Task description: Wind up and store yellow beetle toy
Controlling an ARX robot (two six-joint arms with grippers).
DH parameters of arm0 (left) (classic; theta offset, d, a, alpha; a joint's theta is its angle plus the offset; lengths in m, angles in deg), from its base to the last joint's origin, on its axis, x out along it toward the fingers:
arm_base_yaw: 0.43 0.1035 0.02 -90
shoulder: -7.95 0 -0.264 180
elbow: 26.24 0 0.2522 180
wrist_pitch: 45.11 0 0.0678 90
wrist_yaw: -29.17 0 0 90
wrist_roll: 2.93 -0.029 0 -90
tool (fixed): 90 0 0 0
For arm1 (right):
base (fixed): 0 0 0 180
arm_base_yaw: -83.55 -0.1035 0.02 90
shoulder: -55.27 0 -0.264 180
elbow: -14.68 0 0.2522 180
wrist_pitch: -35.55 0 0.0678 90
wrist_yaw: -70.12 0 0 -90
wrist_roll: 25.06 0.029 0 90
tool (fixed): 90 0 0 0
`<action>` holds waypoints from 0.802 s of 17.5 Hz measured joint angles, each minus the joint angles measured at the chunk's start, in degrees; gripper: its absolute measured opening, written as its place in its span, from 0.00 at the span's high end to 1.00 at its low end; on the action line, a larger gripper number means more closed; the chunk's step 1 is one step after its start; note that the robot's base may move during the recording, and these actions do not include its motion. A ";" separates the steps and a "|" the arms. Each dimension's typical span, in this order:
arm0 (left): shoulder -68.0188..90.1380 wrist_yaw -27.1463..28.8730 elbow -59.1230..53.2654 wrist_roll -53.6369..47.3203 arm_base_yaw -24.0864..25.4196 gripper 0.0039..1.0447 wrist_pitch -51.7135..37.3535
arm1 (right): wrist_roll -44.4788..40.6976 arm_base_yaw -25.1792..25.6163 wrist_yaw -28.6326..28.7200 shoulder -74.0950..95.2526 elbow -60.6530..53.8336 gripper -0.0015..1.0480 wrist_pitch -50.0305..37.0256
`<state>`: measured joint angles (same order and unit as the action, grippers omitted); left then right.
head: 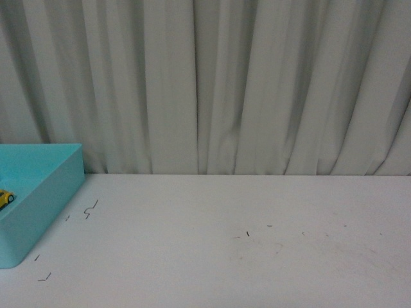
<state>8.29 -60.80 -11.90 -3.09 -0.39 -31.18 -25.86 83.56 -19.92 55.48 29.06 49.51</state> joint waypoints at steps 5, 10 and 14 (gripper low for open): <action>0.00 0.02 0.00 0.00 0.00 0.06 -0.09 | 0.00 0.00 0.02 0.00 0.00 0.06 -0.09; 0.00 -0.07 0.00 0.00 0.00 0.06 0.04 | 0.00 0.00 0.00 0.00 0.00 0.06 0.02; 0.00 -0.04 0.00 0.02 0.00 0.06 0.07 | 0.07 0.00 0.02 -0.02 0.00 0.06 0.00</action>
<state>8.29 -60.84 -11.90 -3.07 -0.39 -31.12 -25.79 83.56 -19.89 55.46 29.06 49.51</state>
